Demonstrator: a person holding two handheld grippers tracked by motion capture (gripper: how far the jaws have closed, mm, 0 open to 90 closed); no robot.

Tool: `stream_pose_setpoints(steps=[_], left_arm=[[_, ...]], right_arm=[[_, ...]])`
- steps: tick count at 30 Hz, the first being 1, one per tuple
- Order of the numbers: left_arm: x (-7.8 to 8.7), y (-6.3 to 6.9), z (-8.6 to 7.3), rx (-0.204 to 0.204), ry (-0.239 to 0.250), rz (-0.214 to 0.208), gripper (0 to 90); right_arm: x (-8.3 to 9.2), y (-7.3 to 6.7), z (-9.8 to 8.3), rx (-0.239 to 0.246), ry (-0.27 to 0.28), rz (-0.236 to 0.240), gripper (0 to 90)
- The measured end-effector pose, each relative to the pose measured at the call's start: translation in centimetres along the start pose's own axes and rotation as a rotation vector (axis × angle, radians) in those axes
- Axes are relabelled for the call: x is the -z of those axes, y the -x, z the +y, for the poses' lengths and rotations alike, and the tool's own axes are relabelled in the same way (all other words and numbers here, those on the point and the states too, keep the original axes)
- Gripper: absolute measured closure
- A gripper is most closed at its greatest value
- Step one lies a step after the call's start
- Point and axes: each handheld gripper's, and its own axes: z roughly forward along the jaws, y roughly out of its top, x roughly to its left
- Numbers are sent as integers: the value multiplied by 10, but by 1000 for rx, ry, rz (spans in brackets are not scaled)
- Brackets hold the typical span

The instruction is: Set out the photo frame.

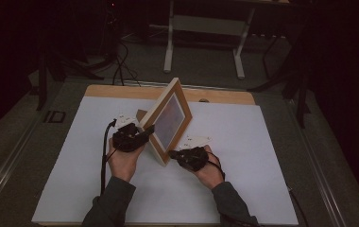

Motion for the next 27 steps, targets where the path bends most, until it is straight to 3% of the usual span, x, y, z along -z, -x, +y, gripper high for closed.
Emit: stream_pose_setpoints(steps=[8, 15, 21, 27], left_arm=[[0, -10, 1, 22, 0, -62, 699], [-1, -19, 5, 26, -32, -111, 702], [-1, -28, 6, 66, -42, -172, 711], [-2, -33, 9, 45, -65, -220, 715]], right_arm=[[6, 6, -1, -2, 3, -31, 878], [10, 10, 0, -17, 17, -48, 866], [15, 14, 0, -22, 30, -62, 864], [20, 17, 2, -29, 47, -78, 861]])
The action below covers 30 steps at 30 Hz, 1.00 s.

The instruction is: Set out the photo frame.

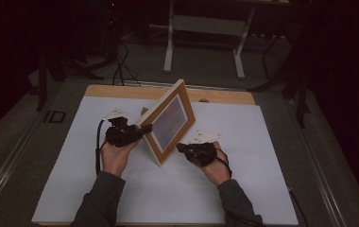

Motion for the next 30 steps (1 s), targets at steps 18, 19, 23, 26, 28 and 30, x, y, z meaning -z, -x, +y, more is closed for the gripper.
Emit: stream_pose_setpoints(steps=[18, 19, 23, 26, 28, 30], left_arm=[[1, -9, 5, -95, -76, -182, 720], [1, -10, 5, -98, -79, -187, 721], [1, -12, 5, -100, -84, -203, 721], [1, -9, 4, -105, -74, -174, 721], [2, -5, 3, -114, -66, -145, 721], [3, 0, 1, -120, -54, -101, 719]], right_arm=[[8, 9, -2, -18, 13, -33, 849], [9, 10, -2, -21, 13, -39, 847], [12, 14, -1, -27, 17, -53, 839], [14, 19, -1, -42, 27, -70, 814], [15, 22, 0, -55, 34, -79, 798], [15, 25, 0, -63, 38, -98, 772]])
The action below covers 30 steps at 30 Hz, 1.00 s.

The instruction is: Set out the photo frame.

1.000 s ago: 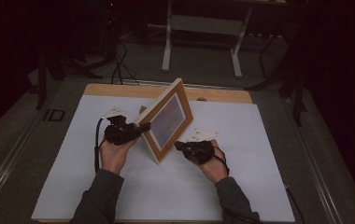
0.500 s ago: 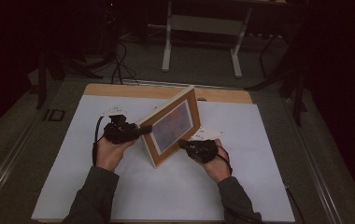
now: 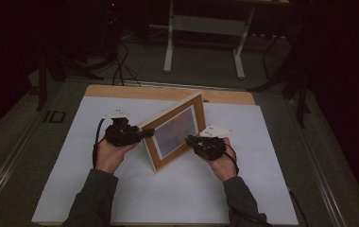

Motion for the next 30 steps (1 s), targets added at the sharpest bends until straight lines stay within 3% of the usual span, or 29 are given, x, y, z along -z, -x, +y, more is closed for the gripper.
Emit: stream_pose_setpoints(steps=[3, 6, 10, 13, 15, 17, 21, 24, 30], left_arm=[[1, 6, -3, -5, 22, 47, 715], [3, 14, -7, -27, 50, 124, 696], [6, 25, -15, -27, 98, 207, 647], [10, 29, -19, -8, 148, 243, 645], [11, 32, -20, -18, 159, 269, 678], [11, 31, -20, -25, 158, 264, 692], [13, 22, -20, 16, 157, 176, 709], [15, 15, -18, 20, 142, 133, 716], [22, 6, -13, 7, 106, 136, 714]], right_arm=[[1, 6, 1, -16, 5, -22, 755], [1, 14, 3, -30, 6, -48, 736], [3, 24, 6, -55, 20, -79, 720], [4, 31, 8, -71, 24, -99, 708], [4, 34, 9, -73, 27, -108, 698], [5, 37, 11, -72, 25, -115, 691], [6, 42, 15, -81, 34, -123, 683], [6, 45, 18, -90, 41, -132, 679], [8, 52, 21, -94, 39, -145, 659]])
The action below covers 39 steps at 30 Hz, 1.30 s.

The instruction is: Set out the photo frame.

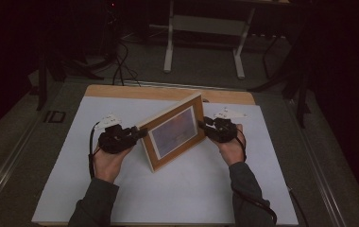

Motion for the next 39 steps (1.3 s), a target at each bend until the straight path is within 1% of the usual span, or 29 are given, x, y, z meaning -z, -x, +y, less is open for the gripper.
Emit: stream_pose_setpoints(steps=[3, 5, 8, 11, 17, 19, 23, 26, 28, 33, 37, 39], left_arm=[[4, -5, 1, -17, -5, 26, 707], [6, -9, 1, -31, -6, 22, 704], [7, -11, 2, -46, -5, 32, 692], [7, -12, 2, -49, -4, 26, 689], [6, -11, 2, -52, -2, 35, 682], [5, -9, 2, -64, 3, 59, 673], [2, -7, 2, -80, 11, 94, 661], [1, -9, 2, -78, 13, 89, 661], [1, -8, 2, -85, 13, 92, 660], [0, -7, 2, -84, 13, 99, 657], [0, -7, 2, -85, 12, 102, 657], [-1, -7, 2, -84, 11, 101, 656]], right_arm=[[-2, 3, 2, -5, 5, -2, 647], [-4, 4, 2, -14, 8, 12, 647], [-9, 5, 4, -14, 10, 12, 637], [-11, 6, 7, -21, 23, 14, 591], [-15, 9, 17, -48, 57, 10, 505], [-17, 11, 20, -47, 61, 22, 489], [-22, 13, 24, -43, 37, 40, 461], [-25, 16, 25, -59, 36, 62, 430], [-27, 17, 26, -71, 36, 82, 402], [-33, 19, 27, -97, 38, 125, 356], [-36, 19, 28, -97, 35, 139, 336], [-37, 19, 29, -105, 40, 145, 324]])
